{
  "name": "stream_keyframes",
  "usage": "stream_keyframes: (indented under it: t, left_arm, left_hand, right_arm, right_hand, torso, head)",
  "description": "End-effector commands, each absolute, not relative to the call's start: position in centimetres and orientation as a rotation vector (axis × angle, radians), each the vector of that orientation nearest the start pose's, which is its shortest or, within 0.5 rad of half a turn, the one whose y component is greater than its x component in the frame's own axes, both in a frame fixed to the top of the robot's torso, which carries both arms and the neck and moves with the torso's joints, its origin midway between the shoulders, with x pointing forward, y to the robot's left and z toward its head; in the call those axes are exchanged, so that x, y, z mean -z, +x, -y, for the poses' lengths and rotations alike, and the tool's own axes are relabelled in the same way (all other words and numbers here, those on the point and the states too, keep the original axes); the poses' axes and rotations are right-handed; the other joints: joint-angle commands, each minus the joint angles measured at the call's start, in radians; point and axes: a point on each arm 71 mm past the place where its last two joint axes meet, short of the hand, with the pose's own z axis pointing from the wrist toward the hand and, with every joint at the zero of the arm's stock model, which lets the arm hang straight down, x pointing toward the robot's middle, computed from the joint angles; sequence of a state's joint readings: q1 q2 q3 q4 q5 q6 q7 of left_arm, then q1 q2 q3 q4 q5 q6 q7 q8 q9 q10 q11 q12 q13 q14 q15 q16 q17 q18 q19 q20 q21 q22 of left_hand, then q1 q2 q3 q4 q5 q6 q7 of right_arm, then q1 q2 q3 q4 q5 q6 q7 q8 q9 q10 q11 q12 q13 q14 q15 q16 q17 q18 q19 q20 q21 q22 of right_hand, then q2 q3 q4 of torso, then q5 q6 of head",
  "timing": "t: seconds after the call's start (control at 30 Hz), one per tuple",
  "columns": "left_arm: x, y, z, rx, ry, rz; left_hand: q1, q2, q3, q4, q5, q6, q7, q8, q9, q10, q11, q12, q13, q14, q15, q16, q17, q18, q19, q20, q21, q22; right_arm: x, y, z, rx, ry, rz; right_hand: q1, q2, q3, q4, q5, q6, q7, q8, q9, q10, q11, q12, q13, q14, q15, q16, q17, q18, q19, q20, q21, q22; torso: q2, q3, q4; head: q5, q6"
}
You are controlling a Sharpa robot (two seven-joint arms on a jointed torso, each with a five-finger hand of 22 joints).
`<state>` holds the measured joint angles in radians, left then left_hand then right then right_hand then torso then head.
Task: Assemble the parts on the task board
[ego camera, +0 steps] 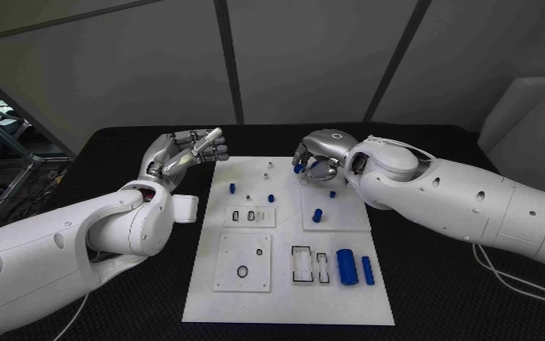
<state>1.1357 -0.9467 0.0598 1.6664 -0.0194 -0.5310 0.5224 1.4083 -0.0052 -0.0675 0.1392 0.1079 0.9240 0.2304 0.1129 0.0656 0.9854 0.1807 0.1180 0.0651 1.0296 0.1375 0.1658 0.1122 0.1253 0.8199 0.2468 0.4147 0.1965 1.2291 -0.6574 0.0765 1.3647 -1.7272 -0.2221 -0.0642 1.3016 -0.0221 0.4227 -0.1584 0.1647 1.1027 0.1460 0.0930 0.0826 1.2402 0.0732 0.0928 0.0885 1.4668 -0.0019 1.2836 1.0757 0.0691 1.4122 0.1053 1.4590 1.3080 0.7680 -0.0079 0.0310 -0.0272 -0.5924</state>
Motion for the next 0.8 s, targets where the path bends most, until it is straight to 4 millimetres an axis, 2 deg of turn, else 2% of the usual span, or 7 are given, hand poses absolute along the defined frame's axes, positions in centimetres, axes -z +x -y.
stream_keyframes:
  t: [0.03,0.2,0.37,0.6,0.8]
  left_arm:
    - [15.0,46.8,-23.3,1.482,-1.074,-1.164]
    - [15.0,46.8,-23.2,1.484,-1.074,-1.165]
    - [14.9,46.8,-23.1,1.487,-1.073,-1.166]
    - [14.9,46.9,-22.8,1.494,-1.072,-1.168]
    - [14.8,46.9,-22.7,1.497,-1.070,-1.168]
  left_hand:
    - [0.007,0.002,-0.001,-0.007,-0.003,0.005,0.005,-0.004,-0.001,0.000,0.005,-0.006,-0.001,-0.005,0.004,-0.005,0.001,0.056,0.006,0.002,0.006,0.002]
    - [0.007,0.003,0.000,-0.008,-0.003,0.004,0.005,-0.005,-0.001,0.000,0.005,-0.007,-0.001,-0.005,0.004,-0.006,0.002,0.056,0.005,0.002,0.007,0.002]
    - [0.007,0.003,0.000,-0.008,-0.003,0.004,0.005,-0.005,-0.001,0.000,0.005,-0.007,-0.001,-0.005,0.005,-0.006,0.002,0.056,0.005,0.002,0.007,0.002]
    - [0.007,0.003,0.000,-0.008,-0.003,0.004,0.005,-0.005,-0.001,0.000,0.005,-0.007,-0.001,-0.005,0.005,-0.006,0.002,0.056,0.005,0.002,0.007,0.002]
    - [0.007,0.003,0.000,-0.009,-0.003,0.004,0.005,-0.005,-0.001,-0.001,0.005,-0.008,-0.001,-0.005,0.005,-0.006,0.002,0.055,0.005,0.002,0.007,0.002]
  right_arm:
    - [13.0,52.7,14.0,-0.600,-0.381,-1.420]
    - [13.0,53.4,13.3,-0.597,-0.363,-1.410]
    - [13.3,54.1,12.5,-0.600,-0.353,-1.412]
    - [13.9,55.1,10.8,-0.607,-0.361,-1.449]
    - [14.2,55.5,10.0,-0.608,-0.367,-1.469]
  right_hand:
    - [0.007,-0.001,0.007,0.000,0.007,0.006,0.002,0.003,0.000,0.006,0.000,0.002,0.001,0.032,-0.005,0.006,0.001,-0.020,0.007,-0.001,0.006,0.032]
    - [0.004,-0.005,0.009,0.003,0.002,0.006,0.002,0.002,0.001,0.007,0.000,0.000,0.002,0.032,-0.005,0.009,0.002,-0.021,0.008,-0.001,0.007,0.034]
    - [0.002,-0.007,0.011,0.006,-0.003,0.006,0.002,0.000,0.001,0.006,0.001,-0.002,0.002,0.032,-0.004,0.010,0.002,-0.021,0.008,-0.001,0.008,0.036]
    - [0.000,-0.007,0.013,0.009,-0.004,0.004,0.003,-0.002,0.001,0.004,0.002,-0.004,0.002,0.031,-0.004,0.012,0.004,-0.021,0.008,-0.001,0.009,0.037]
    - [-0.006,-0.011,0.014,0.014,-0.004,0.002,0.004,-0.005,0.001,0.002,0.003,-0.007,0.002,0.031,-0.003,0.014,0.005,-0.021,0.007,0.000,0.010,0.038]
  torso:
    - [0.002,-0.0004,0.0022]
    - [0.004,-0.0004,0.0032]
    - [0.003,-0.0004,0.0016]
    - [0.005,-0.0011,0.0044]
    - [0.005,-0.0003,0.0035]
  head:
    - [0.003,0.003]
    - [0.006,0.006]
    - [0.008,0.005]
    - [0.008,0.002]
    - [0.012,-0.002]
